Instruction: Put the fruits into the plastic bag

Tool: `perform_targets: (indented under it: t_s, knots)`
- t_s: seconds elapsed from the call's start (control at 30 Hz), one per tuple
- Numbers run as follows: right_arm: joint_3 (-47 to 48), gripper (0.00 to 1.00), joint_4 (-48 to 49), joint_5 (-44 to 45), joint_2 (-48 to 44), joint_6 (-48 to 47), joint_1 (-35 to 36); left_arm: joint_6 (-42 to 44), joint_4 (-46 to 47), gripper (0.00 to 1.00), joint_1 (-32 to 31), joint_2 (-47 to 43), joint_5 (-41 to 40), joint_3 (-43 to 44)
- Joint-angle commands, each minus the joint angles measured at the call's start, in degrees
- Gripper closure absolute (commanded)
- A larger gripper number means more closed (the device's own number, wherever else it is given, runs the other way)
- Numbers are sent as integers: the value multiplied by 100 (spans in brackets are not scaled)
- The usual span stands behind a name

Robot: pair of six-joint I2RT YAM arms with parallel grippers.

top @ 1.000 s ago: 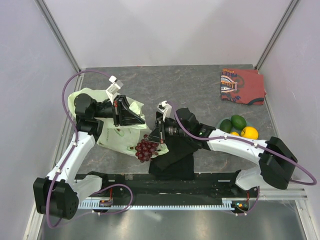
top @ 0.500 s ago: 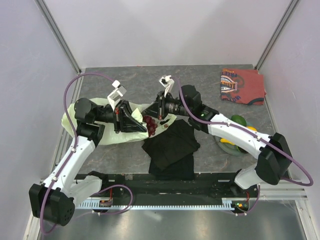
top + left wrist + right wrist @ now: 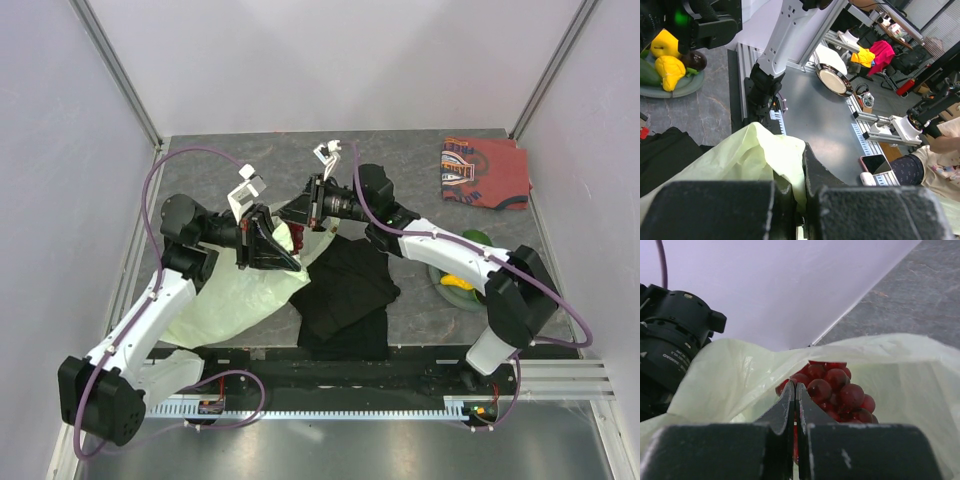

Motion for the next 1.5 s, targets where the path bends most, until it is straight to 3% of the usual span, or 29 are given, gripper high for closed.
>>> perform_targets:
  t_s: [0.0,0.37,0.6,0.7,0.77,0.8,0.9,1.0,1.1,1.47]
  knots:
    - [163,100,1028,-168,79,477,264,344,6,98,-31,34,442,6]
    - [-786,100,1853,60,597,1082,1003,696,-249,98,171,-44,-7,32]
    - [-462,100,3031,-203,1528,1856,1197,688,-249,98,232,-27,-33,23]
    - [-330,99,3024,-212,1687,1840,1232,688,-249,99,233,-18,-42,15]
    - [-373,89,2647,-107,1635,1638,1232,679,-249,99,241,-18,-42,6]
    - [-451,77,2480,32,1487,1358,1232,679,-249,98,250,-27,-42,15]
    - [-566,52,1707,270,1092,691,1232,688,-258,99,259,-36,-42,-3]
    - [-671,35,907,639,626,215,1224,687,-267,98,294,-36,-51,6]
    - [-838,29,177,1000,195,-287,1188,687,-276,98,338,-45,-33,15]
    - [-1858,22,-1432,2265,-1590,-920,232,714,-320,99,479,-124,-42,15]
